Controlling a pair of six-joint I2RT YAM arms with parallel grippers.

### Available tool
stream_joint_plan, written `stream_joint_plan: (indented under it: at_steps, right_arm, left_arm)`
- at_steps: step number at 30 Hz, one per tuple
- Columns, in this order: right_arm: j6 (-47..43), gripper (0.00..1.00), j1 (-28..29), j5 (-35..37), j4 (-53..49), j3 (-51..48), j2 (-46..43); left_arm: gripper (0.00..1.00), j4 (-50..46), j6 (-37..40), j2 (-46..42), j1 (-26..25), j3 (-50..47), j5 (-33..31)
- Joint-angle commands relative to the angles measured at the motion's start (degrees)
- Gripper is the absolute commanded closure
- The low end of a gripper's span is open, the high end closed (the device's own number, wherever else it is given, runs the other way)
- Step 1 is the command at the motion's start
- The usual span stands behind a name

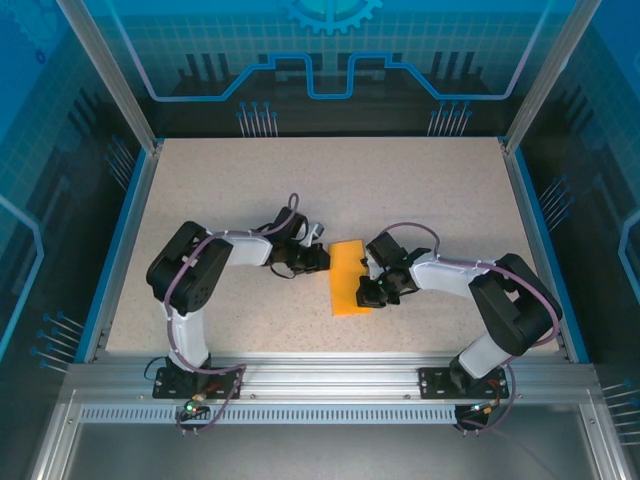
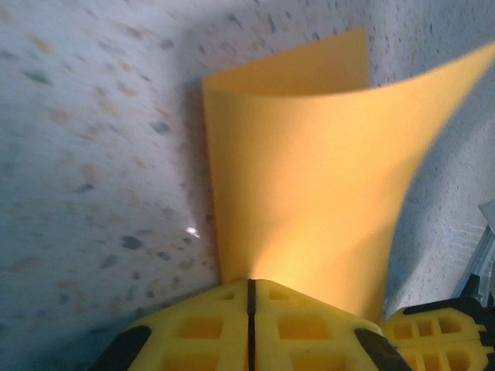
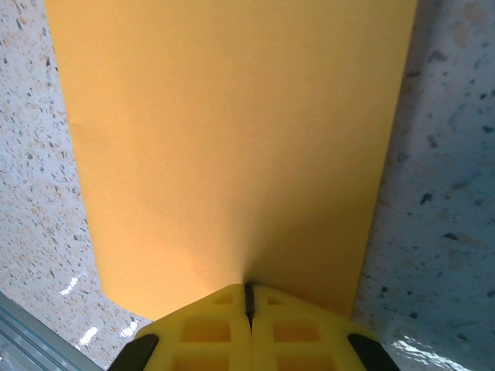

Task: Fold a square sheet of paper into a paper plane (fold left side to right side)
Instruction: First fold the square sheet of paper in half at the center of the table.

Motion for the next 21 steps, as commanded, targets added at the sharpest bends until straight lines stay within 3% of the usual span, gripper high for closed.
stream_joint_plan:
  at_steps: [1, 9, 15, 21]
  right_arm:
    - [-0.4, 1.00, -0.2, 5.3, -8.4, -3.6, 3.2]
    - [-0.1, 1.00, -0.2, 5.1, -8.0, -3.5, 3.3]
    - [-0.1, 1.00, -0.2, 5.0, -8.3, -3.1, 3.7]
    - [-0.1, 1.00, -0.2, 5.1, -8.6, -2.8, 3.7]
  left_arm:
    - [0.90, -2.0, 2.8, -3.0, 2.3, 1.2, -5.1]
    - [0.89, 3.0, 2.7, -8.3, 2.0, -3.0, -0.7]
    - [0.90, 3.8, 3.1, -3.8, -1.0, 0.8, 2.5]
    - [0.91, 3.3, 2.5, 1.9, -2.4, 4.3, 1.8]
